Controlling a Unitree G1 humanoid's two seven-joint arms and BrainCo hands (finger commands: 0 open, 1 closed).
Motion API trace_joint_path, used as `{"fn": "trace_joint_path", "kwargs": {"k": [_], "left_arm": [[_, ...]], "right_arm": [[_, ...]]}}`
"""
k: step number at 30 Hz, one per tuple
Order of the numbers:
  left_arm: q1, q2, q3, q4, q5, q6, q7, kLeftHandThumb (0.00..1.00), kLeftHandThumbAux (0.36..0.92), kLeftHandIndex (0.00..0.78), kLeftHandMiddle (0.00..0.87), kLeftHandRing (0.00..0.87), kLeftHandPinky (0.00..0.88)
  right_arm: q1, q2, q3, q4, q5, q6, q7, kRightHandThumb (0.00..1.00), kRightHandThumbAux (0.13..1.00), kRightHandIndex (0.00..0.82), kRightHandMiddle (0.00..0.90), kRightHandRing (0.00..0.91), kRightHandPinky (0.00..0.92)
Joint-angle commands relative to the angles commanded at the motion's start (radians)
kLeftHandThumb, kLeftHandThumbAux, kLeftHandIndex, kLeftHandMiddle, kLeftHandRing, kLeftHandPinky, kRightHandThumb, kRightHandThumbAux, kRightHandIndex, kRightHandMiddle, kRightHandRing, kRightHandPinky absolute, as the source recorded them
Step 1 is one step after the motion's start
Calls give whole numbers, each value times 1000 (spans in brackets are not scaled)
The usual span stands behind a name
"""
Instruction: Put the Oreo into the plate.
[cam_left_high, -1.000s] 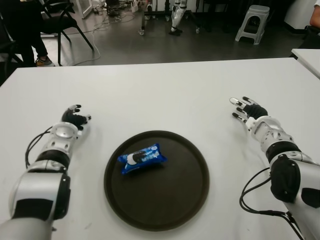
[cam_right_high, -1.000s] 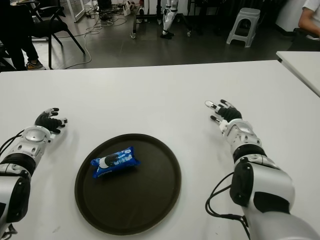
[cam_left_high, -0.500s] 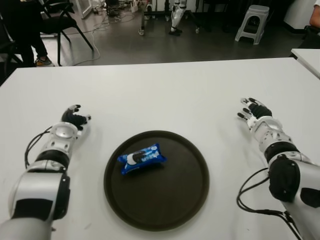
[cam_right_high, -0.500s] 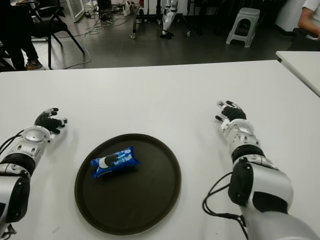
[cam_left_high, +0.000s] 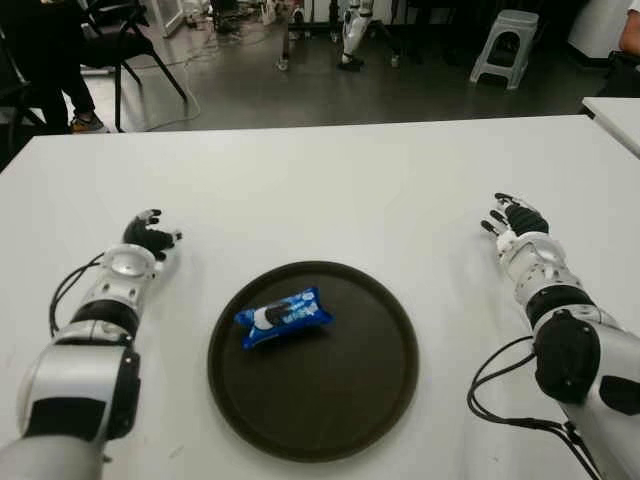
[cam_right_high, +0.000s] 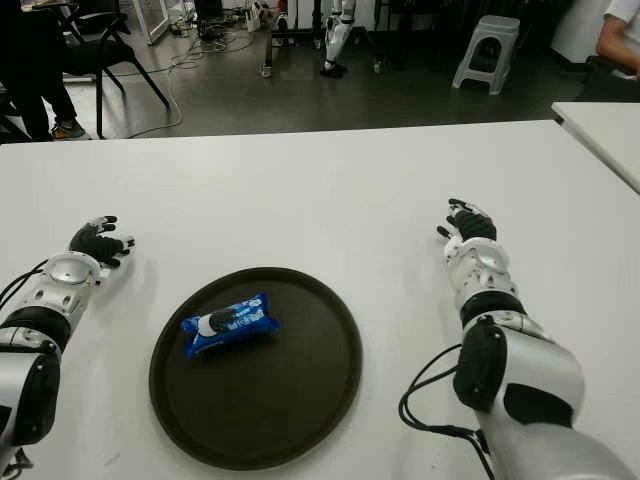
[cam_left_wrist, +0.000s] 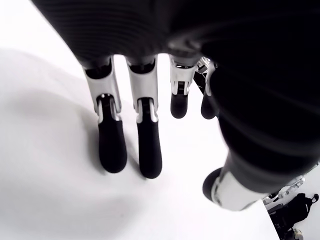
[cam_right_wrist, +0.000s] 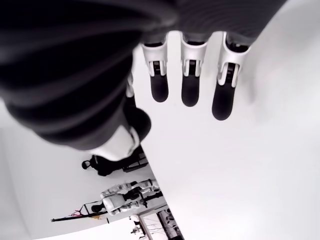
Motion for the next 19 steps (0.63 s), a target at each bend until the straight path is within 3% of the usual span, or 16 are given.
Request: {"fn": "trace_joint_path", "kwargs": {"k": [19], "left_arm": [[-5, -2, 1, -1, 1, 1, -3, 237, 778, 104, 128, 161, 191]], "right_arm": [[-6, -3, 22, 1, -26, 3, 1, 692, 732, 398, 188, 214, 274]]}}
